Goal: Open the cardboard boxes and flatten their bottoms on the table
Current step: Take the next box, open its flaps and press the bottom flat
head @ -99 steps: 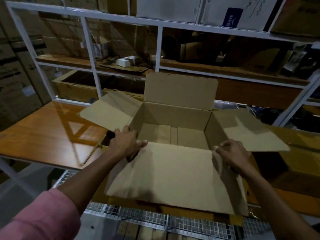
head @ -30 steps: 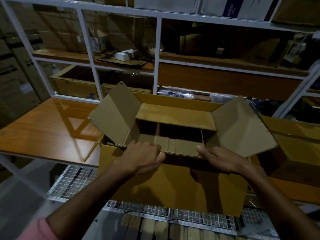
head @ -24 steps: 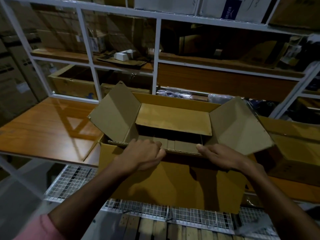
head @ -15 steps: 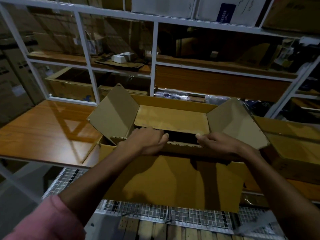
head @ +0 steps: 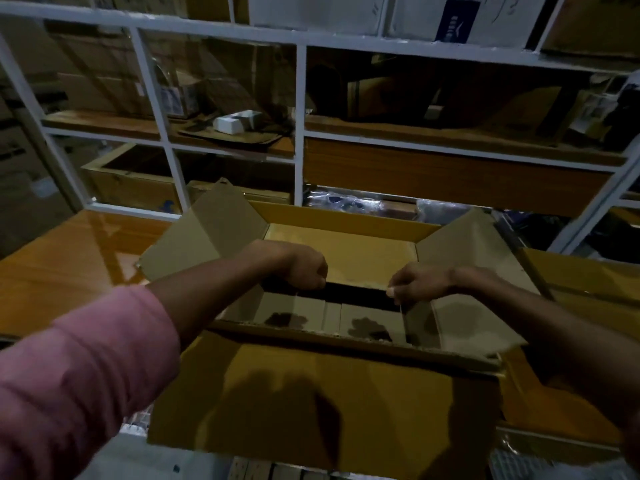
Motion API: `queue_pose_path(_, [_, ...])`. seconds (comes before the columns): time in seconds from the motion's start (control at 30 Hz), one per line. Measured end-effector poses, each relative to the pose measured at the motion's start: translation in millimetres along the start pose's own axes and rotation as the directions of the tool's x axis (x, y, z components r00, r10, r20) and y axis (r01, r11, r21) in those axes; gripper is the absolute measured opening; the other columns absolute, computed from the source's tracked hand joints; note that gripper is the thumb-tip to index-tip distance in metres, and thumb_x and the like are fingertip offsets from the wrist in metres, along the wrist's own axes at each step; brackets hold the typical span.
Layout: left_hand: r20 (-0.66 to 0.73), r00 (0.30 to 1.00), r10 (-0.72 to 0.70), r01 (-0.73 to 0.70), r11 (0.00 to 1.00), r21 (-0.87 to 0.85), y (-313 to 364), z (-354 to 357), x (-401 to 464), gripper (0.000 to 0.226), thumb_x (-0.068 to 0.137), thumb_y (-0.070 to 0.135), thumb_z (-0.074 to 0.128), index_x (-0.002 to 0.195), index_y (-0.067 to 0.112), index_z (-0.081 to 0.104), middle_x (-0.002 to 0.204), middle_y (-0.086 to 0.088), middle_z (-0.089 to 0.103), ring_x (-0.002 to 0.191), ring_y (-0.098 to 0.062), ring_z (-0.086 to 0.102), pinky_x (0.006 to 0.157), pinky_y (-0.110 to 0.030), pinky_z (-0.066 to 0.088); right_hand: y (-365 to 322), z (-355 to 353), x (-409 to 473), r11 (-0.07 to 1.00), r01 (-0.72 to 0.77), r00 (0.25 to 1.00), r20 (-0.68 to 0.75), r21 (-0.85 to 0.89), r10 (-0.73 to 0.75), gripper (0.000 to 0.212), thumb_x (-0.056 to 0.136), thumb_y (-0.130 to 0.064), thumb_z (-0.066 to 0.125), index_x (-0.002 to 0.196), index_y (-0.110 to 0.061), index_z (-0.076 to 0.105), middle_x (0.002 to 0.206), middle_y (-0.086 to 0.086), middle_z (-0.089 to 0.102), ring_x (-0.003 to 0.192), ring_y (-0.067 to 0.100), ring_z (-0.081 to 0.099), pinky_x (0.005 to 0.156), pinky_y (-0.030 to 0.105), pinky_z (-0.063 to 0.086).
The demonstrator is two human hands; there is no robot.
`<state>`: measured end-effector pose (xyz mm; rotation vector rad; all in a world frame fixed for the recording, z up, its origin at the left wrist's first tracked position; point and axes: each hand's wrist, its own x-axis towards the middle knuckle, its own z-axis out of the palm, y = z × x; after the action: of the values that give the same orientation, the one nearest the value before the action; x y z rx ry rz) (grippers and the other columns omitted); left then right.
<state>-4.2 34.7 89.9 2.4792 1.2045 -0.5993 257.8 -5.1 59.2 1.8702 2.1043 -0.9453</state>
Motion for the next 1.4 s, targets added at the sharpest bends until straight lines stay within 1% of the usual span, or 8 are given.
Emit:
queue_pose_path(0.13, [0.161,0.982,-0.095,0.086,0.995,0.059,0,6,63,0.032,0.106,0.029,0.045,0.118,0.007,0.064,0.109,-0.010,0.065,0.082,-0.024,0.056,0.069,-0.034,0.043,19,15,67,0.992,0.034,0.969,0.247,-0.118,-0.004,0.025,0.102,-0.039,0.052,0.120,-0.025,0.063,0.114,-0.005,0.066,0.106,0.017,0.064,0.097,0.043,0.055])
queue_pose_path(0.27, [0.384,0.913,-0.135,0.123,0.991,0.056,6,32,118,0.030,0.108,0.027,0.044,0.098,0.006,0.064,0.083,-0.008,0.057,0.071,-0.023,0.054,0.072,-0.040,0.048,21,46,115,0.968,0.108,0.919,0.393,-0.226,-0.011,0.061,0.101,-0.048,0.050,0.153,-0.020,0.038,0.153,0.000,0.043,0.137,0.026,0.044,0.108,0.035,0.039])
queue_pose_path(0.4, [0.531,0.833,-0.153,0.110,0.988,0.112,4,51,150,0.038,0.109,0.030,0.043,0.077,0.012,0.054,0.077,-0.009,0.048,0.062,-0.023,0.045,0.073,-0.039,0.041,37,65,141,0.967,0.040,0.964,0.263,-0.253,0.029,0.084,0.102,-0.048,0.048,0.161,-0.016,-0.003,0.168,0.014,-0.001,0.152,0.043,0.010,0.121,0.052,0.020])
queue_pose_path(0.5, [0.373,0.907,-0.194,0.167,0.981,0.103,0,40,162,0.035,0.108,0.035,0.043,0.091,0.009,0.058,0.090,-0.008,0.056,0.070,-0.020,0.051,0.061,-0.027,0.039,41,49,134,0.948,0.105,0.994,0.005,-0.301,-0.109,0.093,0.098,-0.050,0.053,0.159,-0.031,-0.015,0.168,0.006,-0.011,0.153,0.040,0.000,0.120,0.061,0.013])
queue_pose_path(0.6, [-0.093,0.959,-0.268,0.274,0.961,0.051,-12,28,171,0.047,0.101,0.044,0.048,0.138,0.014,0.046,0.138,-0.013,0.050,0.124,-0.032,0.050,0.094,-0.044,0.046,46,23,134,0.916,0.104,0.908,-0.338,-0.386,-0.246,0.088,0.096,-0.047,0.054,0.160,-0.032,-0.005,0.167,0.008,-0.004,0.152,0.039,0.006,0.119,0.063,0.016])
queue_pose_path(0.73, [-0.578,0.793,-0.194,0.243,0.970,0.008,-36,13,195,0.074,0.099,0.043,0.049,0.157,0.016,0.012,0.165,-0.015,0.007,0.153,-0.040,0.004,0.121,-0.061,0.019,57,-20,158,0.914,-0.007,0.749,-0.608,-0.405,-0.264,0.085,0.096,-0.046,0.051,0.161,-0.028,-0.002,0.168,0.009,-0.014,0.154,0.036,-0.011,0.120,0.066,0.007])
queue_pose_path(0.87, [-0.424,0.865,-0.267,0.232,0.964,-0.134,-53,-4,230,0.097,0.098,0.044,0.051,0.156,0.022,-0.024,0.162,-0.004,-0.035,0.149,-0.033,-0.030,0.119,-0.062,-0.007,59,-57,192,0.925,-0.111,0.754,-0.638,-0.362,-0.160,0.082,0.098,-0.053,0.045,0.161,-0.026,0.000,0.167,0.004,-0.022,0.152,0.032,-0.024,0.120,0.063,-0.008])
queue_pose_path(1.4, [-0.315,0.910,-0.270,0.242,0.962,-0.124,-86,4,282,0.111,0.091,0.046,0.063,0.156,0.026,-0.024,0.158,0.004,-0.043,0.149,-0.031,-0.031,0.118,-0.068,-0.004,79,-90,247,0.936,-0.111,0.806,-0.582,-0.333,-0.111,0.082,0.096,-0.055,0.053,0.159,-0.017,0.016,0.169,0.002,-0.006,0.154,0.039,-0.005,0.118,0.069,0.009])
